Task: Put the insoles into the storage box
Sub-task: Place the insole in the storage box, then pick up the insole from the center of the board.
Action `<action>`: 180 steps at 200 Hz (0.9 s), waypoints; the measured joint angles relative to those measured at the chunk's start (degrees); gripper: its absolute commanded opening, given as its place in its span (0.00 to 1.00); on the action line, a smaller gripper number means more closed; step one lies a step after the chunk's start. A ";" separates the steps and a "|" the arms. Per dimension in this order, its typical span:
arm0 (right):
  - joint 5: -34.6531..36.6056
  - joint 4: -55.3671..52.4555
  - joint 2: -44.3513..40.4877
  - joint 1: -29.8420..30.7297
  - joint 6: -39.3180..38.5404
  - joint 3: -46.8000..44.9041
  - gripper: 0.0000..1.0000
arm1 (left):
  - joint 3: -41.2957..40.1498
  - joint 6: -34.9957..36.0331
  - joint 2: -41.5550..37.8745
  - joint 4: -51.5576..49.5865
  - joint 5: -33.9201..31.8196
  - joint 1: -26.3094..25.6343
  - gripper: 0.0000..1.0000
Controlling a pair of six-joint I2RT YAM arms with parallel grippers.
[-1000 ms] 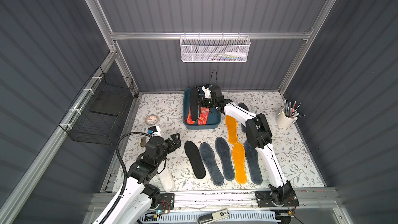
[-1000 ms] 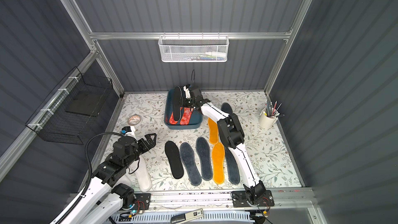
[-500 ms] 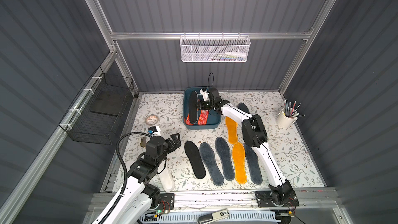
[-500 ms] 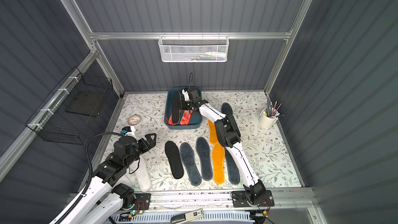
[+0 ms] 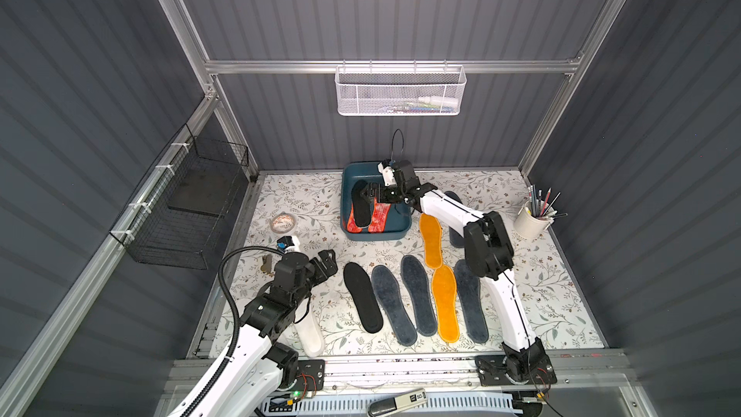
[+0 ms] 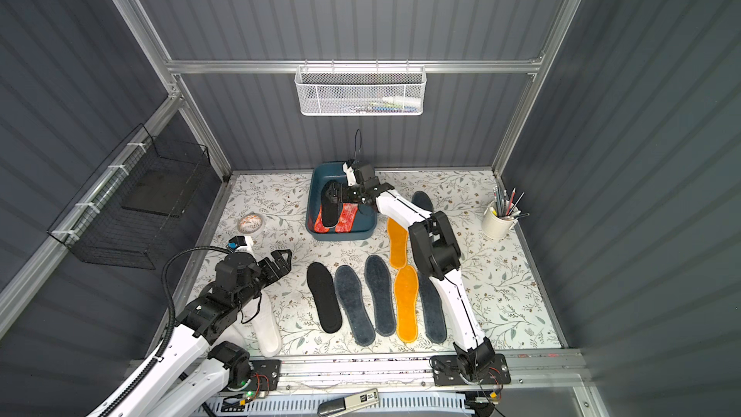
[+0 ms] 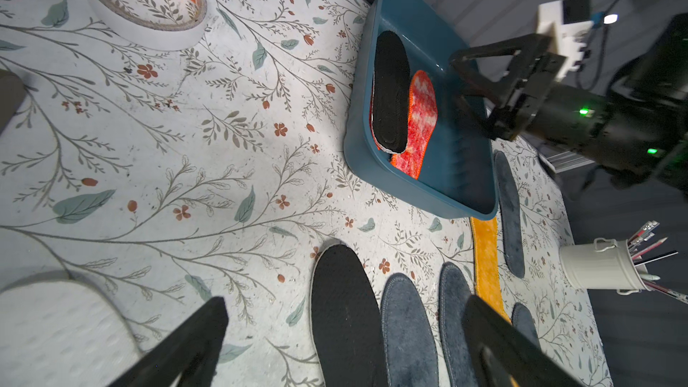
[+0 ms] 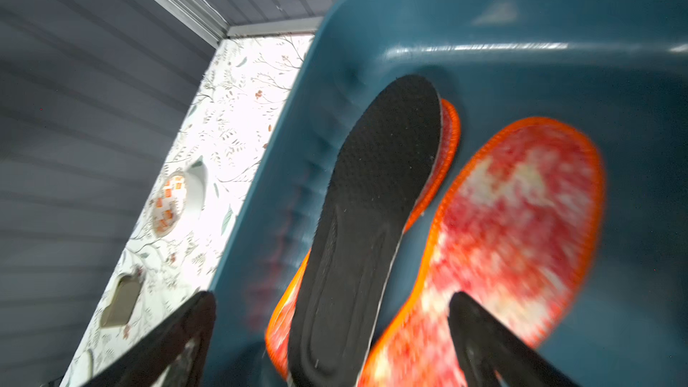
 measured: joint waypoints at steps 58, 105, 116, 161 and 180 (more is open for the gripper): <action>2.01 14.40 -29.40 -0.48 0.20 -28.92 0.99 | -0.09 -1.14 4.66 2.97 0.90 0.00 0.99; 6.69 18.36 -41.18 -0.46 2.60 -49.48 0.99 | -0.52 -4.13 8.83 3.41 2.29 0.00 0.87; 7.91 17.07 -42.10 -0.46 2.75 -51.56 0.99 | -1.27 -5.22 8.00 3.39 2.12 -0.26 0.84; 11.08 14.49 -43.63 -0.46 2.80 -52.17 0.99 | -3.98 -11.13 5.97 2.25 0.46 -5.99 0.72; 11.56 14.10 -43.63 -0.46 2.84 -52.00 0.99 | -3.72 -13.55 10.14 1.97 -1.27 -12.59 0.66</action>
